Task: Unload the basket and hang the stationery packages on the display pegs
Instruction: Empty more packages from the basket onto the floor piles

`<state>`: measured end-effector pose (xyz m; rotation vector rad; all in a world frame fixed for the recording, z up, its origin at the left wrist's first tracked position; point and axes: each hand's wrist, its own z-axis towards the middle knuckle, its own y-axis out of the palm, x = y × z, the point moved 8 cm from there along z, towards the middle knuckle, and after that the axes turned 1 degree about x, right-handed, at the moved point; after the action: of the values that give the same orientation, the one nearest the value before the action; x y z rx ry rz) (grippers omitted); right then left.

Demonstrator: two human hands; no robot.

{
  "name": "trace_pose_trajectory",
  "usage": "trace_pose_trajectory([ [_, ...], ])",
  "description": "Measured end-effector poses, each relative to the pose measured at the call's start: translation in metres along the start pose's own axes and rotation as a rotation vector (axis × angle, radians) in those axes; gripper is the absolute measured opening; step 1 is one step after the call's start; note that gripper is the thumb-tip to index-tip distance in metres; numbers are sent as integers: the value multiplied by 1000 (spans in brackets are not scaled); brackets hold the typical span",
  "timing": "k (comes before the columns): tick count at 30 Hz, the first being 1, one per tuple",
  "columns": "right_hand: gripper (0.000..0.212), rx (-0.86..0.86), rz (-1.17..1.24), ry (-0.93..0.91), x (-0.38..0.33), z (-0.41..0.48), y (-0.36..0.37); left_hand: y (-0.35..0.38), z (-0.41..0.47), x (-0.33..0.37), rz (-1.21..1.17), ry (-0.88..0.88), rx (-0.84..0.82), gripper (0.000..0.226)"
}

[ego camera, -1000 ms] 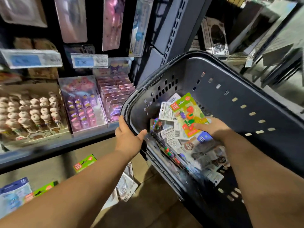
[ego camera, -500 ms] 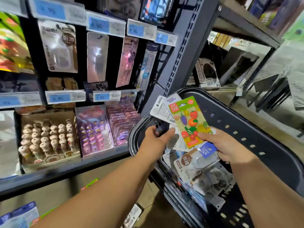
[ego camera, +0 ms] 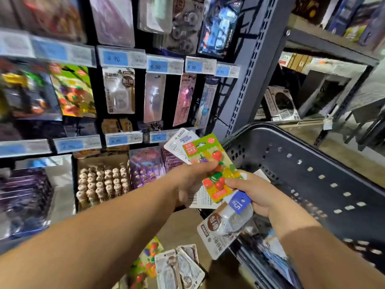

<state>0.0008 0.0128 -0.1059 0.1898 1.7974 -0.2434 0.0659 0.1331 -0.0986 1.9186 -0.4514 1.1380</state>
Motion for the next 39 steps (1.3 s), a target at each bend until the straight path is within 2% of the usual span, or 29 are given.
trace_pose_trajectory([
  [5,43,-145,12,-6,-7,22,79,-61,-46,30,107,100,138,22],
  [10,36,-280,7,42,-3,42,148,-117,-88,38,82,186,237,17],
  [14,57,-330,-33,116,21,57,192,-165,-107,19,-36,186,350,14],
  [18,61,-342,-102,251,62,67,224,-209,-118,-12,-58,149,449,19],
  [21,94,-368,-149,351,93,70,245,-233,-126,-33,-43,108,481,18],
  [22,98,-378,-156,385,103,70,251,-239,-127,-39,-44,82,476,17],
  [23,93,-398,-152,417,111,70,256,-246,-129,-45,-49,59,477,18],
  [26,44,-489,-65,464,126,69,272,-269,-134,-58,-72,22,499,21],
  [30,29,-583,21,450,133,66,283,-284,-139,-68,-135,-5,534,22],
  [32,25,-553,10,454,137,67,280,-287,-141,-72,-142,-19,551,22],
  [35,33,-499,-28,472,146,66,273,-288,-141,-77,-179,-29,567,21],
  [39,23,-416,-60,494,162,62,266,-286,-142,-87,-226,-49,614,24],
])
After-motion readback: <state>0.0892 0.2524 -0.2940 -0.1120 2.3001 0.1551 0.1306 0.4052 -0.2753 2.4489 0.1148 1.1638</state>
